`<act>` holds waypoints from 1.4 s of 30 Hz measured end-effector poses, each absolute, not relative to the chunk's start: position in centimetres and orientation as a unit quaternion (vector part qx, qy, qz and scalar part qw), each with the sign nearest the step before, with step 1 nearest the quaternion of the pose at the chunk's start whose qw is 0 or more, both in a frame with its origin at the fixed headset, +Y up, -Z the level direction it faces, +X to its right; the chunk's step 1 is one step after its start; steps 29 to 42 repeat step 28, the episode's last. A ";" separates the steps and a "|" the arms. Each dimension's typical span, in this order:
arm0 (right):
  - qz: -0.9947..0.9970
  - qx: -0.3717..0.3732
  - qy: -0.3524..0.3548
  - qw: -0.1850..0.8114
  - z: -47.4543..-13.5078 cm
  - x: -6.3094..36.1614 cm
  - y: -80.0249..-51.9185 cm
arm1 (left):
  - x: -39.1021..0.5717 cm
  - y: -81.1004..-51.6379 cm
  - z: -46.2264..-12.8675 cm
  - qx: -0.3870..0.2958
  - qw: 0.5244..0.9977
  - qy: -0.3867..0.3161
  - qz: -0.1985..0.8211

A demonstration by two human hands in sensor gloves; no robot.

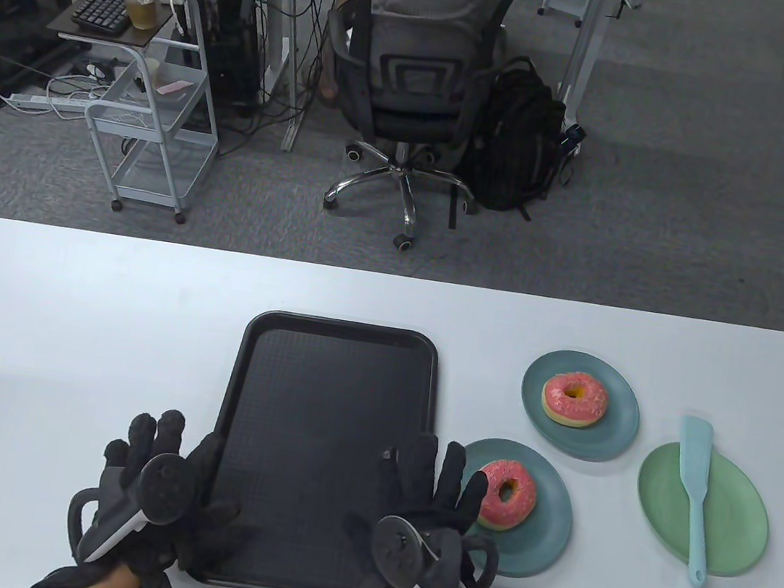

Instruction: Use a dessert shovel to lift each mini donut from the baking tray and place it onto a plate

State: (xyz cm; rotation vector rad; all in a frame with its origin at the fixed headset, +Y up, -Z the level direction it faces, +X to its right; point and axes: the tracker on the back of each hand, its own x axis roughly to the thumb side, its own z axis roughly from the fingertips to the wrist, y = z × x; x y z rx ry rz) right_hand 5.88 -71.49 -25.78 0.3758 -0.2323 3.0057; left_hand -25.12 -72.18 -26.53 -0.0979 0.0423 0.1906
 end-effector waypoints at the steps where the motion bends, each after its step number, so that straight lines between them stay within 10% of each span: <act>1: 0.989 0.123 -0.068 0.038 -25.7 5.9 -71.7 | -25.0 -72.2 -26.5 -0.045 0.995 0.019 0.092; 42: 0.991 0.090 -0.016 0.097 -25.9 7.8 -72.5 | -24.8 -72.4 -26.2 -0.051 0.994 0.014 0.093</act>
